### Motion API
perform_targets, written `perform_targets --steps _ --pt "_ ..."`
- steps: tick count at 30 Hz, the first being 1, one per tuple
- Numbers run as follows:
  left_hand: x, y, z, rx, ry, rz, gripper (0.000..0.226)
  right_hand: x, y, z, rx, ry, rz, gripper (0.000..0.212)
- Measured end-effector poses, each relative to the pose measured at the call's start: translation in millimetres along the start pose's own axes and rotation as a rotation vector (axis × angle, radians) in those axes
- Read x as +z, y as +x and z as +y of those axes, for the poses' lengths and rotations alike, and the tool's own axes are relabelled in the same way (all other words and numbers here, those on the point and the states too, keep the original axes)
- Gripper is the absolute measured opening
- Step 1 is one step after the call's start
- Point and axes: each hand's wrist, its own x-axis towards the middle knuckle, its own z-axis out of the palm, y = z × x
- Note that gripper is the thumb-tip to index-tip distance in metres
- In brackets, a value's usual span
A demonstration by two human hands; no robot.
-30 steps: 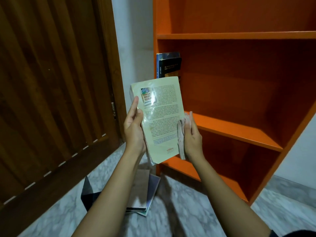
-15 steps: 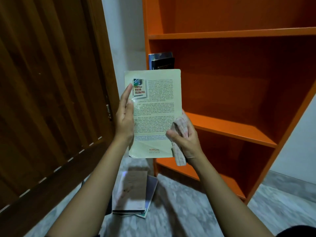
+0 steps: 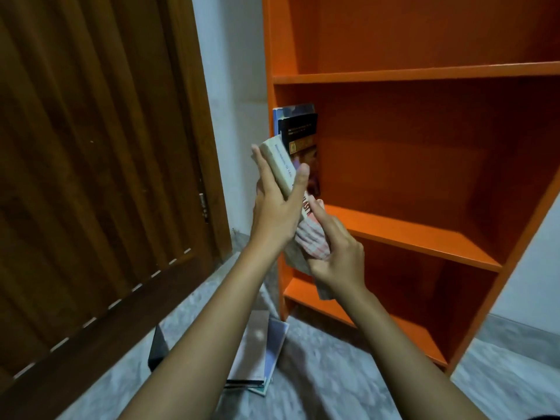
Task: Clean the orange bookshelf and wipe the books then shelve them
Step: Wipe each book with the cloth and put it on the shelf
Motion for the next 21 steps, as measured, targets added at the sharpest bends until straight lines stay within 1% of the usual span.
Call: perform_targets --steps 1,4,8,11,13,15,17,19,21 --pt "0 -1 0 -0.006 0.021 0.028 0.084 -2 0 -2 -0.033 -0.044 -0.011 0.074" --pt "-3 -3 3 -0.021 0.019 0.115 0.078 -4 -1 -8 -0.092 -0.139 -0.027 0.074" --pt "-7 -2 3 0.004 -0.131 0.245 0.064 1 -3 -15 -0.106 -0.225 -0.052 0.076" --pt "-12 -4 3 0.067 -0.196 0.264 0.068 8 -3 -24 -0.103 -0.245 -0.026 0.073" --pt "-17 -4 3 0.13 -0.22 0.26 0.07 13 -3 -28 -0.109 -0.216 -0.016 0.07" --pt "-22 -3 6 0.21 -0.224 0.233 0.068 21 -4 -31 -0.088 -0.058 -0.069 0.068" --pt "-28 0 5 0.285 -0.245 0.174 0.065 27 -5 -35 -0.049 0.102 -0.14 0.071" --pt "-34 2 3 0.294 -0.292 0.1 0.063 31 -7 -38 -0.04 0.094 -0.148 0.072" --pt "-38 1 3 0.287 -0.318 0.064 0.06 31 -8 -37 -0.071 0.057 -0.124 0.071"
